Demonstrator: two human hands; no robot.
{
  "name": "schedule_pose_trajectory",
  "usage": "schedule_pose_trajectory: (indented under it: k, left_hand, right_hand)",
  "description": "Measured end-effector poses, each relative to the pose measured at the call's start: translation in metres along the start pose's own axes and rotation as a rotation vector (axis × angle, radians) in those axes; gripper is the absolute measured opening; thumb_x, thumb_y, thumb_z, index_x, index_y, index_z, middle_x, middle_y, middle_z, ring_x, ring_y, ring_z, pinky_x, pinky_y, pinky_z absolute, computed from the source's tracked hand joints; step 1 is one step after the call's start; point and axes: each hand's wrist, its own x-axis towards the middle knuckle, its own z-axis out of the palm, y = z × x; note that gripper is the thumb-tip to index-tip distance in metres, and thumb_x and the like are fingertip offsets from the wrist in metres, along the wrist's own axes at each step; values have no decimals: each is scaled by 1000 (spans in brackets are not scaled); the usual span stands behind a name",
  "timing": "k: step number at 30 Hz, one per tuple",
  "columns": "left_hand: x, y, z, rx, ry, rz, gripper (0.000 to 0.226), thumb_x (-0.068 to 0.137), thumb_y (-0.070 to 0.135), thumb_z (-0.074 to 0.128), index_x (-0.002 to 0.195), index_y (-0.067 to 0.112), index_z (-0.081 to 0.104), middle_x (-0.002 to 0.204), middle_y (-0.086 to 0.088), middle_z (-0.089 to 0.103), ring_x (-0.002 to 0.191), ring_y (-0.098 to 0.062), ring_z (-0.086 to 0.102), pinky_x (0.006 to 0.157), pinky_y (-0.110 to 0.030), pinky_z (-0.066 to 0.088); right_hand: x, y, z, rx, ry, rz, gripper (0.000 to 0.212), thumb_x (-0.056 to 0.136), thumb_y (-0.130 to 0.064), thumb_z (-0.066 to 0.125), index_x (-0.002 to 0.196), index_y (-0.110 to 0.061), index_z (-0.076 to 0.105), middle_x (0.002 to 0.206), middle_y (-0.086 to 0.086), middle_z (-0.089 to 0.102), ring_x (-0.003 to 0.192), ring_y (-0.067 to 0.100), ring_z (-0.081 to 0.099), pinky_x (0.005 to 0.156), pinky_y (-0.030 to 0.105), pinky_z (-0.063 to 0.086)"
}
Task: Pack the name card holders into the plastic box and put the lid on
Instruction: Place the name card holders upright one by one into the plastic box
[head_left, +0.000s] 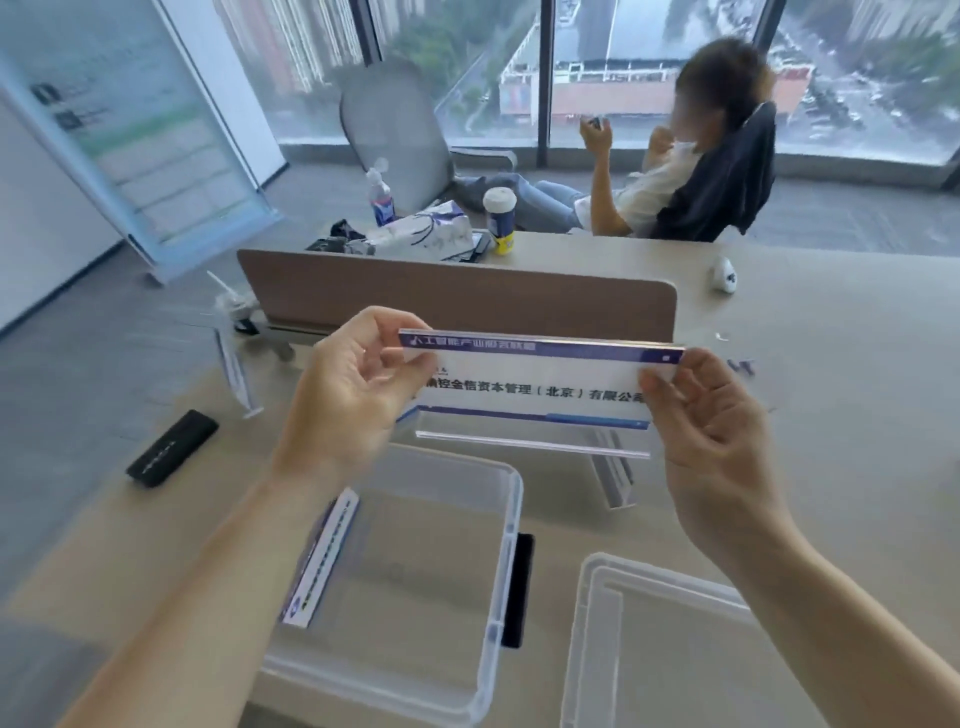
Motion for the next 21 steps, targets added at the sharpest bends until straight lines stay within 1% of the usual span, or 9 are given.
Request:
schedule_pose_trajectory:
  k: [2, 3, 6, 9, 11, 13, 15, 17, 21]
  left_hand:
    - [-2, -7, -34, 245, 21, 100, 27, 87, 15, 79, 109, 23, 67, 108, 12, 72, 105, 0, 67, 94, -20, 53]
    - [-1, -9, -49, 403, -1, 170, 32, 86, 20, 81, 113, 28, 66, 113, 18, 68, 111, 6, 62, 97, -17, 48]
    - [9, -14, -79, 663, -236, 268, 34, 89, 25, 78, 121, 33, 69, 115, 20, 70, 108, 3, 62, 97, -21, 50]
    - [18, -36, -96, 699, -459, 159, 13, 94, 26, 70, 105, 33, 73, 88, 11, 74, 82, -10, 68, 78, -33, 57]
    - [23, -58, -106, 719, -499, 106, 4, 95, 29, 67, 97, 31, 71, 77, 7, 70, 75, -17, 66, 71, -39, 57]
    - [23, -81, -116, 691, -507, 39, 5, 95, 31, 67, 94, 28, 70, 77, 6, 69, 74, -19, 66, 71, -38, 57]
    - [19, -102, -123, 651, -497, -54, 9, 95, 29, 68, 89, 23, 72, 72, 8, 68, 66, -12, 62, 65, -29, 53]
    - [12, -123, -125, 626, -470, -153, 20, 95, 25, 68, 75, 24, 67, 60, 11, 59, 52, -4, 53, 52, -13, 39]
    - [-12, -168, -119, 566, -400, -340, 26, 94, 24, 66, 69, 18, 59, 55, 6, 56, 47, -10, 43, 46, -20, 36]
  right_hand:
    - [-1, 6, 31, -27, -47, -7, 20, 99, -25, 62, 93, -6, 58, 97, 37, 58, 87, 30, 57, 86, 66, 47]
    - [-2, 10, 46, -45, -66, -6, 23, 99, -24, 60, 92, -2, 54, 97, 41, 54, 84, 32, 54, 84, 69, 46]
    - [-6, 21, 94, -143, -105, -22, 15, 101, -12, 57, 89, -2, 57, 88, 35, 57, 76, 26, 54, 74, 50, 47]
    - [-6, 35, 138, -197, -164, -11, 14, 101, -8, 56, 93, -13, 66, 87, 19, 69, 79, 22, 63, 77, 36, 51]
    - [-4, 50, 159, -257, -177, 10, 13, 101, -11, 56, 98, -17, 67, 91, 7, 73, 86, 21, 68, 83, 36, 53]
    - [-4, 72, 174, -380, -148, 70, 10, 100, -18, 60, 108, -21, 65, 102, -8, 71, 100, 9, 67, 92, 27, 51]
    - [-13, 98, 186, -476, -50, 201, 32, 96, -22, 65, 127, -24, 56, 122, -10, 63, 120, 4, 57, 107, 26, 43]
    - [-32, 123, 198, -445, 51, 415, 47, 95, -21, 66, 138, -22, 47, 133, -4, 55, 126, 12, 53, 108, 32, 43]
    - [-75, 171, 230, -176, 14, 808, 48, 97, -22, 63, 137, -30, 37, 136, 4, 55, 116, 15, 59, 102, 44, 51]
